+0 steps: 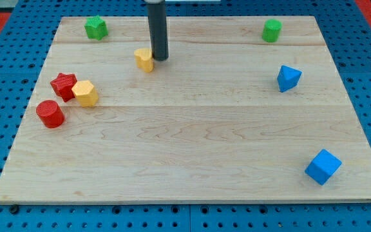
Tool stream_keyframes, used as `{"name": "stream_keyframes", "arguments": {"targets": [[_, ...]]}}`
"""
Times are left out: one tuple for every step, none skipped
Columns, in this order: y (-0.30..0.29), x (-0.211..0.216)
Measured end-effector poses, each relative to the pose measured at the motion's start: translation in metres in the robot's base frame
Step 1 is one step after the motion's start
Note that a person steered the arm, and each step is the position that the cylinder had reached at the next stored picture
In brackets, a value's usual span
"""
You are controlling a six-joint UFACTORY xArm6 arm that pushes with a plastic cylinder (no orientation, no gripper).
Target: Push the yellow heart to the top right of the red star
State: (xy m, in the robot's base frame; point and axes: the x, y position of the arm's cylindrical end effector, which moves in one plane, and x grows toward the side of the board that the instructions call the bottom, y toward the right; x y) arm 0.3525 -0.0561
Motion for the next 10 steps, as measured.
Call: {"name": "stream_keyframes", "arguments": {"targets": [[-0.044,0.057],[-0.002,0.02],[0.097,-0.001],[0.028,-0.024],[-0.05,0.03],[-0.022,0.03],[0.054,0.0],[-0.009,-0.023],[-0.081,0.036],[-0.109,0.047]]}}
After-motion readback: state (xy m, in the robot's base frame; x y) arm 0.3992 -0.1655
